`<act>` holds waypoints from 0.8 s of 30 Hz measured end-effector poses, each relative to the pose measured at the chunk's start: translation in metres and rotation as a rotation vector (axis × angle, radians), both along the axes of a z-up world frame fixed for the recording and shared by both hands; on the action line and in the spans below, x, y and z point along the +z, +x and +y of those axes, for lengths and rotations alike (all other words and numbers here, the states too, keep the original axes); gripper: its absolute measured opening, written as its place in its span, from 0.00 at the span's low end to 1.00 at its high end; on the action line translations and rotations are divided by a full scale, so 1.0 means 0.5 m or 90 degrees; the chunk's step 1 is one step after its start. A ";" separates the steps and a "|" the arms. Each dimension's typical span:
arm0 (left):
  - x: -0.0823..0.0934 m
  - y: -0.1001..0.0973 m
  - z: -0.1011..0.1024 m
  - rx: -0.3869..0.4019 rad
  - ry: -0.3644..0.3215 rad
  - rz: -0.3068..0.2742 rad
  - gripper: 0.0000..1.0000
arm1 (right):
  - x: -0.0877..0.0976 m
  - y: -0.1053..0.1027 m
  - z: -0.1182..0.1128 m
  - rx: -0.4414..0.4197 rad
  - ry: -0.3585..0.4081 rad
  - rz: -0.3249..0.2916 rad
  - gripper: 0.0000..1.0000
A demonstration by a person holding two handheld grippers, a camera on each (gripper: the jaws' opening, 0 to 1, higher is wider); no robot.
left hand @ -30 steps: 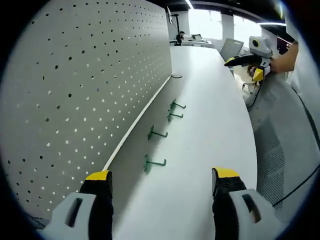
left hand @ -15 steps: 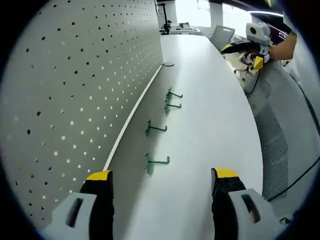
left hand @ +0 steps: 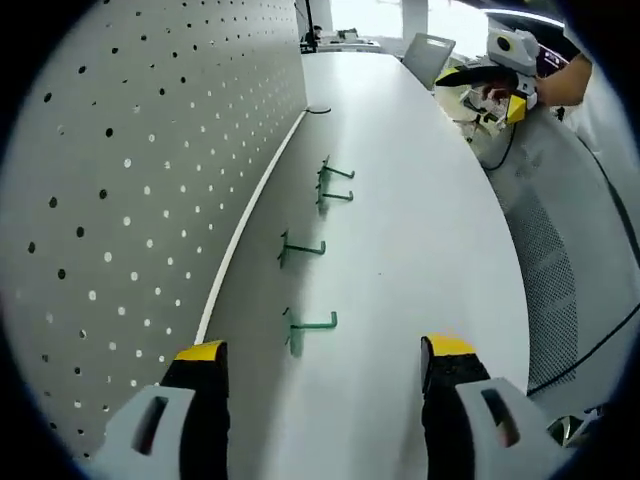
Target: Insert the hook assembly into the mounting plate slot until the hook locks in place.
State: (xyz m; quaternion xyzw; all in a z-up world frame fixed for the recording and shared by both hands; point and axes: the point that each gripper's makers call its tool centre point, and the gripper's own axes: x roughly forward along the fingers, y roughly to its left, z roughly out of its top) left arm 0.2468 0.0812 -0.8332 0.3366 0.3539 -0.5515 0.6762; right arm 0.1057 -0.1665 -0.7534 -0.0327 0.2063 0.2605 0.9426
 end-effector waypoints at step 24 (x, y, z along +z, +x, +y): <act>-0.077 0.013 0.014 -0.066 0.089 0.044 0.77 | -0.005 0.000 -0.015 -0.022 -0.008 0.000 0.71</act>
